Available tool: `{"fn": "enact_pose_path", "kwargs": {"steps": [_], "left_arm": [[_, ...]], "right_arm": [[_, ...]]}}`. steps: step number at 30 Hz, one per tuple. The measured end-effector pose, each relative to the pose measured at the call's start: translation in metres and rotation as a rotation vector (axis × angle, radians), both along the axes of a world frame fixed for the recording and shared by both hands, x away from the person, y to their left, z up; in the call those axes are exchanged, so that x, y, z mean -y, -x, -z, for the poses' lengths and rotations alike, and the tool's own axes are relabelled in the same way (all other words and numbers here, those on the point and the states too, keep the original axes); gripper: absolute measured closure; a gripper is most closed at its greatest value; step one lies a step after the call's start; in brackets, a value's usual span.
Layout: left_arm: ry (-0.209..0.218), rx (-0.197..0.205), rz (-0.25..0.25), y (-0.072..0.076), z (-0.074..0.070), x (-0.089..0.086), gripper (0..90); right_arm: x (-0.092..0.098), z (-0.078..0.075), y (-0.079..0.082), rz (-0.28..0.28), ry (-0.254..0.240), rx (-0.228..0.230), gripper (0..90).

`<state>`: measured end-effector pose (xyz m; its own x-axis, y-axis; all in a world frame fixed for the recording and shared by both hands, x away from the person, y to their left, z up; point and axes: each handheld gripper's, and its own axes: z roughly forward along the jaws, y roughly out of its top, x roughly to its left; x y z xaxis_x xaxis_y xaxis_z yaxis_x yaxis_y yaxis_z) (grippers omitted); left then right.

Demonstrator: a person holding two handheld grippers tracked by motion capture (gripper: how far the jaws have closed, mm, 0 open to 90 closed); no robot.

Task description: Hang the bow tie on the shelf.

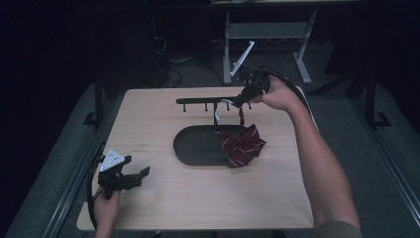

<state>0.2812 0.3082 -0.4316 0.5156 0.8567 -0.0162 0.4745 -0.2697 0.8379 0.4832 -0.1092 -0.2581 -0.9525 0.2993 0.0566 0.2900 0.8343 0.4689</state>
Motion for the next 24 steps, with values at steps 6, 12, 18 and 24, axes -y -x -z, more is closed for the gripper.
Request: {"fn": "enact_pose_path", "kwargs": {"steps": [6, 12, 18, 24], "left_arm": [[0.009, 0.000, -0.002, 0.000, 0.000, 0.000, 16.3], [0.011, -0.003, -0.002, 0.000, 0.001, 0.000, 16.3], [0.009, -0.002, 0.000, 0.000, 0.001, 0.000, 16.3], [0.009, -0.003, 0.000, 0.000, 0.001, 0.000, 16.3]], "right_arm": [[0.000, 0.005, -0.007, 0.022, 0.006, -0.013, 86.4], [0.000, 0.008, -0.012, 0.033, 0.003, -0.023, 86.3], [0.003, 0.008, -0.015, 0.048, 0.007, -0.028, 86.3], [0.004, 0.009, -0.017, 0.056, 0.006, -0.028, 86.2]]}}
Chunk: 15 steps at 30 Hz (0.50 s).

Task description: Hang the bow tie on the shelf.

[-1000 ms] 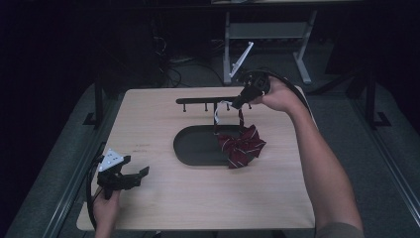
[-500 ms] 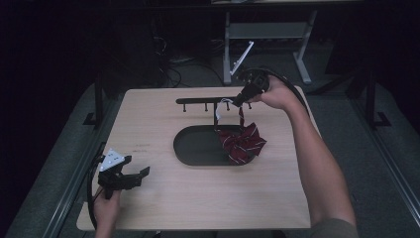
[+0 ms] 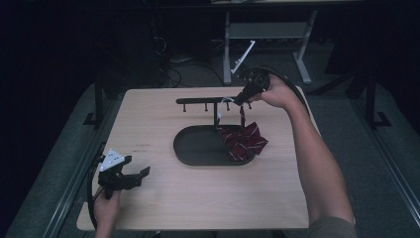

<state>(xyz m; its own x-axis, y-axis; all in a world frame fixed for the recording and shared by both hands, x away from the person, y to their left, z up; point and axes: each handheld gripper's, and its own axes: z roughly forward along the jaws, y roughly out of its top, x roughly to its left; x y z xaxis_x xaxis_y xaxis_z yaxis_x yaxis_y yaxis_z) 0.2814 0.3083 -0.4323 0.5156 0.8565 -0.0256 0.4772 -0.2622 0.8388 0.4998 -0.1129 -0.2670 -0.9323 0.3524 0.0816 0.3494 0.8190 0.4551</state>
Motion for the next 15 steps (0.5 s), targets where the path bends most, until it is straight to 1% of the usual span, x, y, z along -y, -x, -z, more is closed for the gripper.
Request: {"fn": "enact_pose_path", "kwargs": {"steps": [15], "left_arm": [[0.002, 0.000, 0.000, 0.0002, 0.0001, -0.0005, 16.3]], "right_arm": [[-0.0014, 0.0042, -0.0046, 0.018, 0.002, -0.009, 85.8]]}}
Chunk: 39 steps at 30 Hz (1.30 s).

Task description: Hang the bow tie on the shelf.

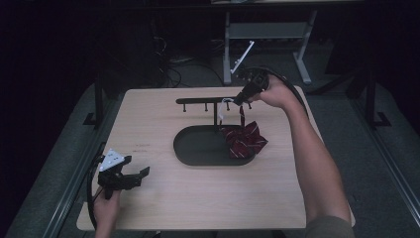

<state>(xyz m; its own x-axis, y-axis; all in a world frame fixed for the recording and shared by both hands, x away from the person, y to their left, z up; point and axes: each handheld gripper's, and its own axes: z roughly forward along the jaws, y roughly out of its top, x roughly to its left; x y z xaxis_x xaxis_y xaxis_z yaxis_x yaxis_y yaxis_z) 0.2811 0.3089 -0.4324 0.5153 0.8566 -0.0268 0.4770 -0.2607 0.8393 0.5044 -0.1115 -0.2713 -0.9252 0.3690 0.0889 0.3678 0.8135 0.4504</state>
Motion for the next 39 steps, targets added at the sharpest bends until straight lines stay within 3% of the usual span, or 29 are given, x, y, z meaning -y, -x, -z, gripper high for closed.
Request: {"fn": "enact_pose_path", "kwargs": {"steps": [39], "left_arm": [[-0.007, 0.002, 0.003, 0.000, 0.000, 0.000, 16.3]], "right_arm": [[0.004, 0.010, 0.001, 0.013, -0.012, -0.016, 80.7]]}}
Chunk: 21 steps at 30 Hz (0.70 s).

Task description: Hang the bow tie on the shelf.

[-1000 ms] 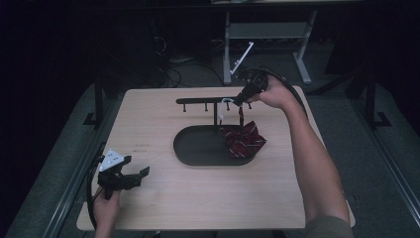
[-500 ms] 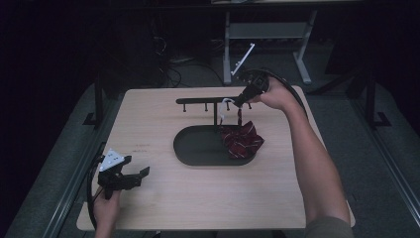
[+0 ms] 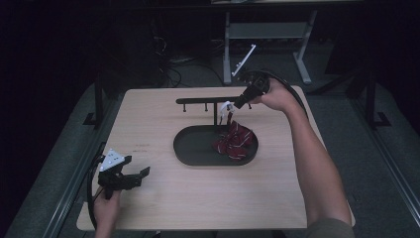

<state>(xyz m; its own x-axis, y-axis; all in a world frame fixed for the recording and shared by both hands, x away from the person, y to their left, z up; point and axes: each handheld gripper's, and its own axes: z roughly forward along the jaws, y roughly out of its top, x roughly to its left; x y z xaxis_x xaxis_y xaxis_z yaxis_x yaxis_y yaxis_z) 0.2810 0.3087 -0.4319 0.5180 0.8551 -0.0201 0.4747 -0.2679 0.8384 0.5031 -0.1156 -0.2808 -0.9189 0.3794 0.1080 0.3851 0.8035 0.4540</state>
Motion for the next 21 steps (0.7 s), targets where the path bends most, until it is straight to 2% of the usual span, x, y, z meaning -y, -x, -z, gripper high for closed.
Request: {"fn": "enact_pose_path", "kwargs": {"steps": [14, 21], "left_arm": [[0.002, -0.003, 0.000, 0.0002, -0.0002, 0.0010, 16.3], [0.003, -0.003, 0.004, 0.0004, 0.0000, 0.0018, 16.3]], "right_arm": [[-0.0010, 0.0005, 0.0044, -0.016, -0.009, -0.016, 77.9], [0.0031, 0.0073, 0.0069, -0.016, -0.023, -0.024, 77.2]]}}
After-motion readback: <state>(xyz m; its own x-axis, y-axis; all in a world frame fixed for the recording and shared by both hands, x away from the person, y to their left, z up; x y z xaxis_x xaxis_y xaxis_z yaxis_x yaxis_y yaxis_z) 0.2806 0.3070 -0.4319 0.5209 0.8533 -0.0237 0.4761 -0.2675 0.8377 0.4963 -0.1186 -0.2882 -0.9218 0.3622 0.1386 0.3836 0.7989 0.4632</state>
